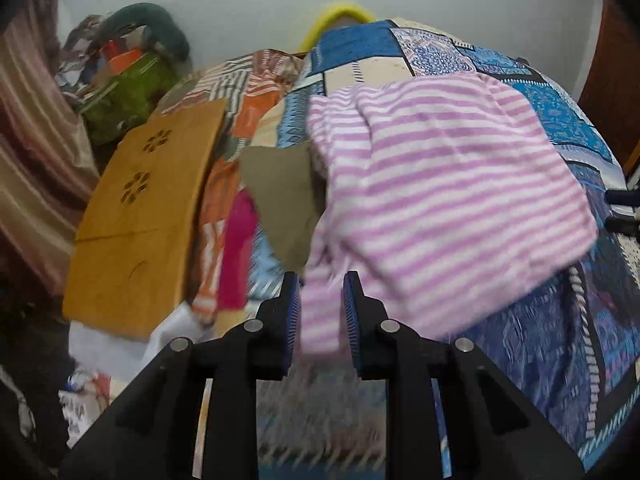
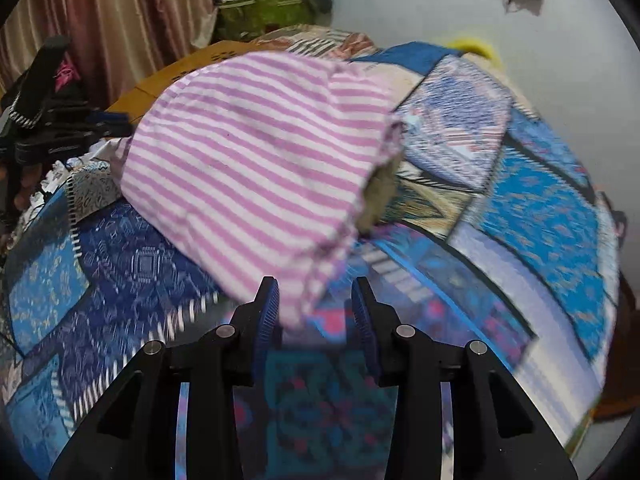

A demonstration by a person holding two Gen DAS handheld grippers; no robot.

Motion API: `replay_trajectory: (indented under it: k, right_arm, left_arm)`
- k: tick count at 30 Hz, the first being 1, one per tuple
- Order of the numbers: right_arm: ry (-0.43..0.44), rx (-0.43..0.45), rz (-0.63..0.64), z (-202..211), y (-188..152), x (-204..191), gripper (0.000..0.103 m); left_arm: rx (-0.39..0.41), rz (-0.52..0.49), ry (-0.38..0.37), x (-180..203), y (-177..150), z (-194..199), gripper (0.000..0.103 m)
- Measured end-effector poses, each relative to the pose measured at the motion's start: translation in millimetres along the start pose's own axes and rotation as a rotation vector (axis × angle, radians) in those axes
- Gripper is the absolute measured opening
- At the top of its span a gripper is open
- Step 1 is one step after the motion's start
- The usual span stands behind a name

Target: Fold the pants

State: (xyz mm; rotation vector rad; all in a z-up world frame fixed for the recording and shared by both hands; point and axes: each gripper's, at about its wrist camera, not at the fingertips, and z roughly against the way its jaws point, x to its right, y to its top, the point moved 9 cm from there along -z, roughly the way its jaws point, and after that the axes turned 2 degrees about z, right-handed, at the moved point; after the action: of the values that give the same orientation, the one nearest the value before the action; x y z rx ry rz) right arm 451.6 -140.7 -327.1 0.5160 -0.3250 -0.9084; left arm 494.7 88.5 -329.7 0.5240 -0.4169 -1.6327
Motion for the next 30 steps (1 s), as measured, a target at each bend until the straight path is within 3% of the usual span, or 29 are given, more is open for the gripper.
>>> replay_trajectory:
  k: [4,9,13,22,25,30]
  right_arm:
    - [0.006,0.090,-0.070,53.1,-2.0,1.5,0.035]
    - [-0.011,0.220,-0.054,123.7,7.0,-23.1,0.035]
    - [-0.016,0.349,-0.041,185.4,15.6,-53.8,0.035]
    - [0.025,0.588,-0.053,283.5,12.9,-109.8,0.035]
    - [0.038,0.663,-0.062,311.4,7.7,-125.1,0.035]
    - [0.103,0.771,-0.078,348.9,-4.3,-146.5,0.035]
  left_arm:
    - [0.049,0.034,0.004,-7.3,-11.1,51.2,0.023]
    - [0.149,0.075,-0.035,3.4,-11.0,127.6,0.024]
    - [0.273,0.088,-0.083,24.5,-9.7,202.6,0.034]
    - [0.535,0.094,-0.129,60.1,-26.1,353.1,0.042]
    - [0.595,0.091,-0.148,72.0,-37.3,386.8,0.048]
    - [0.702,0.077,-0.120,88.1,-61.8,435.9,0.058]
